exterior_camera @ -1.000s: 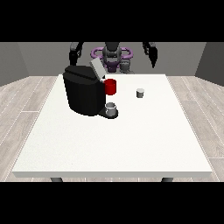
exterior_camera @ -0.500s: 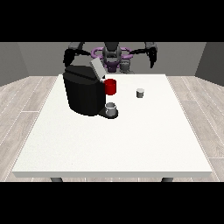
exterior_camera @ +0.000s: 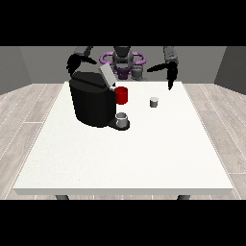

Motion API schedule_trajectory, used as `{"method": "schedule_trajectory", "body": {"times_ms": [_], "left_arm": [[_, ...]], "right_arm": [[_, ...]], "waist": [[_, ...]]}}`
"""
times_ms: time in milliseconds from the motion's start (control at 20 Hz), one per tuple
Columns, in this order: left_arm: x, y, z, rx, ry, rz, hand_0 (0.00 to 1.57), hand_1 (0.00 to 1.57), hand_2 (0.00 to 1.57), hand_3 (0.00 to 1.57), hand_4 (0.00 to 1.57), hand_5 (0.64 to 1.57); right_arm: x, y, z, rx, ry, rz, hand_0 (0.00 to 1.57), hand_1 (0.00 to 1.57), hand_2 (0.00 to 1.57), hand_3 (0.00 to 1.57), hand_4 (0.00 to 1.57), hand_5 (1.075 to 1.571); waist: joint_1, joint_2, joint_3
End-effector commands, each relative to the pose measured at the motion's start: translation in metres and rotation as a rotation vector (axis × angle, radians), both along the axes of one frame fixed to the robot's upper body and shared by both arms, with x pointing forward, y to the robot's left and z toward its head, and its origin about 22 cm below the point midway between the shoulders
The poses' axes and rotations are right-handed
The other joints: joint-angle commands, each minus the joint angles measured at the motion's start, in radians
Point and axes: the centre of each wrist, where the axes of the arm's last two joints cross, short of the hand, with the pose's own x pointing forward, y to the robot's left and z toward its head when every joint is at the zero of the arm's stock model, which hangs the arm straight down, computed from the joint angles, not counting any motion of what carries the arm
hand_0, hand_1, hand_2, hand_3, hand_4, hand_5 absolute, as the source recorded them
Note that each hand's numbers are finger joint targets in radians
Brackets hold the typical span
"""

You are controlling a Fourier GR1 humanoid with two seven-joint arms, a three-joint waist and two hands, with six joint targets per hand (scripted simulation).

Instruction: Insert the coffee pod into the coffee machine and close the lid

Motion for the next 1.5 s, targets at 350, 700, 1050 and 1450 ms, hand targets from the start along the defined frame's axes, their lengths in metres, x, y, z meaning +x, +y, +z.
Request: {"method": "schedule_trajectory", "body": {"times_ms": [350,700,1050,1450], "left_arm": [[0.036,0.000,-0.019,0.077,0.118,0.031,0.00,0.00,0.00,0.00,0.00,1.571],[0.055,-0.009,-0.013,0.205,0.122,-0.022,0.00,0.00,0.20,0.00,0.00,1.571],[0.054,-0.013,-0.036,0.259,0.203,0.018,0.70,0.70,0.78,0.43,0.00,1.571],[0.056,0.009,-0.031,0.480,0.217,-0.057,0.57,0.57,0.70,0.41,0.00,1.571]], "right_arm": [[0.014,0.024,0.006,-0.009,0.025,0.005,0.00,0.00,0.00,0.00,0.26,1.571],[0.030,0.020,-0.003,-0.019,0.009,-0.029,0.00,0.00,0.00,0.00,0.39,1.571],[0.027,0.010,-0.018,-0.046,0.103,-0.027,0.00,0.00,0.00,0.00,0.42,1.571],[0.034,0.012,-0.019,-0.055,0.105,-0.039,0.00,0.00,0.00,0.00,0.43,1.571]], "waist": [[-0.009,0.052,0.0001],[-0.003,0.095,0.0002],[0.000,0.062,0.0002],[0.003,0.066,0.0003]]}}
